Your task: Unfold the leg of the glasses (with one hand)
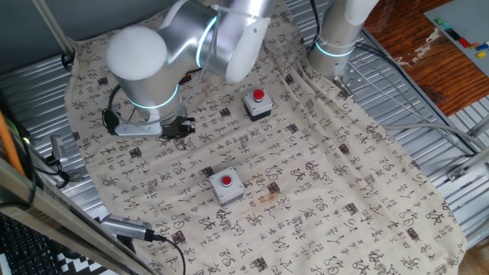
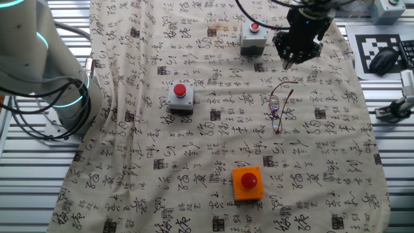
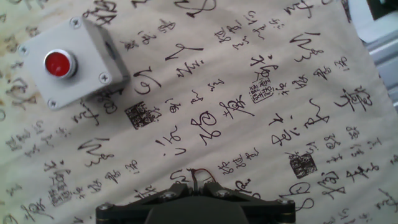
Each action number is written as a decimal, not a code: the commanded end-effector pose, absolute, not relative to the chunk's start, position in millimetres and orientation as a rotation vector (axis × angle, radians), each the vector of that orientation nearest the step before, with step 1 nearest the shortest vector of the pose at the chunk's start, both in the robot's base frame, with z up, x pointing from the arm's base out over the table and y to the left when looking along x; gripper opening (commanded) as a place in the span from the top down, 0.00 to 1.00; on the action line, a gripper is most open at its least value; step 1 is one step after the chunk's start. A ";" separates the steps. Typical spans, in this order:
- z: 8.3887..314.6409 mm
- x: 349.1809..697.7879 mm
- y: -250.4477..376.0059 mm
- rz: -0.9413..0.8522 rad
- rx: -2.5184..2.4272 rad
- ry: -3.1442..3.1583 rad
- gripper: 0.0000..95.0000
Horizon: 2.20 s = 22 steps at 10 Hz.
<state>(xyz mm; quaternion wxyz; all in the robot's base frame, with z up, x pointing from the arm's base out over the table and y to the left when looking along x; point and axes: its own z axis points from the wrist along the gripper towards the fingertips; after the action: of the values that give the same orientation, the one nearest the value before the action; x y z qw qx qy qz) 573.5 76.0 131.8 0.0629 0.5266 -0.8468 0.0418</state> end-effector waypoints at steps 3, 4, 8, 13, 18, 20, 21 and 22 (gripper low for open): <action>131.5 574.1 75.6 0.146 1.566 -2.587 1.00; 129.8 574.8 76.2 0.160 1.575 -2.576 1.00; 105.8 586.4 64.9 0.183 1.636 -2.555 1.00; 99.3 596.3 52.0 0.203 1.727 -2.492 1.00; 98.2 596.7 30.2 0.199 1.848 -2.388 1.00; 99.8 595.7 23.3 0.202 1.873 -2.360 1.00; 100.7 595.4 21.0 0.199 1.879 -2.356 1.00; 101.8 595.0 18.4 0.196 1.884 -2.352 1.00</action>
<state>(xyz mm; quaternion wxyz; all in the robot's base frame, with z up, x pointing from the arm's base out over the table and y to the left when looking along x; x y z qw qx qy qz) 595.3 17.3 102.1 0.0611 0.6238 -0.7765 0.0643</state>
